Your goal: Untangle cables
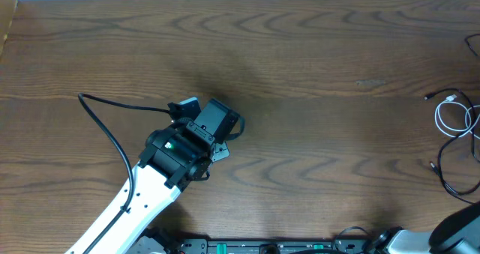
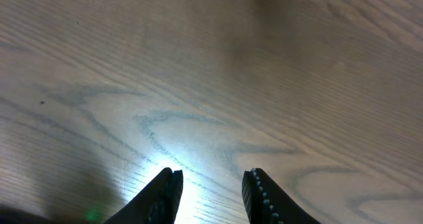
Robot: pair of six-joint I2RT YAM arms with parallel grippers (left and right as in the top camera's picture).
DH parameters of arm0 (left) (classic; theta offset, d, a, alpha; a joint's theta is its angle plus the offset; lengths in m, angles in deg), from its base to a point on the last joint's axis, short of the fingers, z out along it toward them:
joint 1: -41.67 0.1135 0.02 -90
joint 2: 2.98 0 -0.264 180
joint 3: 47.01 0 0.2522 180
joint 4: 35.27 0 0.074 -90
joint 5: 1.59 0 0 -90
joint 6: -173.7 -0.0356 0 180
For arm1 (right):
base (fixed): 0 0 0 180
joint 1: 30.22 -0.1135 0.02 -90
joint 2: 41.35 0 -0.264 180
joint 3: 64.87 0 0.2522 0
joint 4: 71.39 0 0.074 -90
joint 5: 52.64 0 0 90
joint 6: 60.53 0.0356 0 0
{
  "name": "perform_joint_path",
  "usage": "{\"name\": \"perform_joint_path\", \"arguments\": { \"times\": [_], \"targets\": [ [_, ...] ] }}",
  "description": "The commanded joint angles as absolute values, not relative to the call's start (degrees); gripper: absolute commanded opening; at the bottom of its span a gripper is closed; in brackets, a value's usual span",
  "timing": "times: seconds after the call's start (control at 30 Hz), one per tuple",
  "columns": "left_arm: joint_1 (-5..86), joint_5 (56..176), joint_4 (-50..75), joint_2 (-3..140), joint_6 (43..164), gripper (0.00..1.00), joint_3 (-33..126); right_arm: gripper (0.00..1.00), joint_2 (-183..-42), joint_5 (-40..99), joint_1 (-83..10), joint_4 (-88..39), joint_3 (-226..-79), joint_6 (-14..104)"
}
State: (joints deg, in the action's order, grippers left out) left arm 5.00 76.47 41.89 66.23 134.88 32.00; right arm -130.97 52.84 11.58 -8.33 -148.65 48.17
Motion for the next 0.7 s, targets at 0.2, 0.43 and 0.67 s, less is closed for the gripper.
{"name": "perform_joint_path", "arguments": {
  "times": [0.2, 0.43, 0.67],
  "targets": [
    [5.1, 75.9, 43.1, 66.2, 134.9, 0.36, 31.4, 0.51, -138.8, 60.6, 13.5, -8.6, -148.6, 48.9],
    [5.1, 75.9, 43.1, 66.3, 134.9, 0.36, 31.4, 0.56, -139.8, 55.2, 16.2, -11.1, -148.6, 49.1],
    [5.1, 75.9, 42.3, 66.3, 135.0, 0.35, 31.4, 0.61, -139.9, 29.2, 16.4, -14.8, -148.6, 41.6]
  ]
}}
